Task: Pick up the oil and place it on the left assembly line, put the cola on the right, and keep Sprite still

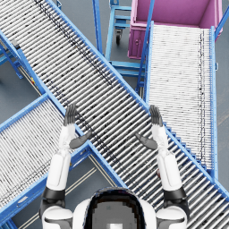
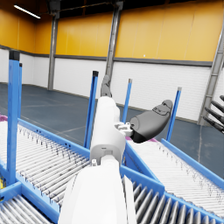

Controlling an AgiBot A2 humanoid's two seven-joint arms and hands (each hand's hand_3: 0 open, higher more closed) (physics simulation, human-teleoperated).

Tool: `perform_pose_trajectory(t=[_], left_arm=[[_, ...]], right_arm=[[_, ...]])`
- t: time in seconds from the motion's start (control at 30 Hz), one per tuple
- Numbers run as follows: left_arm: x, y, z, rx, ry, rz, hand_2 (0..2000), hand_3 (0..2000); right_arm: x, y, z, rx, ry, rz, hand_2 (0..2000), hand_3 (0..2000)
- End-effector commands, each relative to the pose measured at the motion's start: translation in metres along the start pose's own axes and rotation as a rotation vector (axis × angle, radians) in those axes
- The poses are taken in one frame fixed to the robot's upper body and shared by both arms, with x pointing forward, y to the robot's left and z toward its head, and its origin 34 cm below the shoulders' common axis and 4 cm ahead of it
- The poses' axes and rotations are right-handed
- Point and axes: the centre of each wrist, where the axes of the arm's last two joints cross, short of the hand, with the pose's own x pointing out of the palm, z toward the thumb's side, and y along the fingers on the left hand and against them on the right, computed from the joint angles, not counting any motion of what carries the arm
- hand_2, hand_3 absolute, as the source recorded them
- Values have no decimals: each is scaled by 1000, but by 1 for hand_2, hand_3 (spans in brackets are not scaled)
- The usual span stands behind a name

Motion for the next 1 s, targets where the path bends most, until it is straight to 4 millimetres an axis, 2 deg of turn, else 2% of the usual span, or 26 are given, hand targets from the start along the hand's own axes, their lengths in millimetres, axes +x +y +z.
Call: perform_pose_trajectory(t=[0.03, 0.23, 0.33, 0.57, 0.73, 0.77, 1.0], left_arm=[[-5, 10, 25, 111, 51, 23, 0, 0], [-10, 23, 47, 216, 318, 76, 0, 0], [-16, 27, 58, 259, 396, 116, 0, 0], [-26, 20, 64, 272, 438, 174, 0, 0], [-35, 17, 63, 261, 442, 215, 0, 0], [-30, 17, 60, 254, 437, 195, 0, 0], [-35, 15, 59, 248, 434, 218, 0, 0]], right_arm=[[-2, -8, 24, -106, 50, -15, 0, 0], [-2, -14, 42, -199, 315, -57, 0, 0], [-6, -17, 54, -248, 392, -89, 0, 0], [-14, -11, 62, -274, 437, -141, 0, 0], [-23, -6, 56, -241, 437, -182, 0, 0], [-23, -6, 56, -241, 437, -183, 0, 0], [-24, -2, 54, -233, 430, -194, 0, 0]])
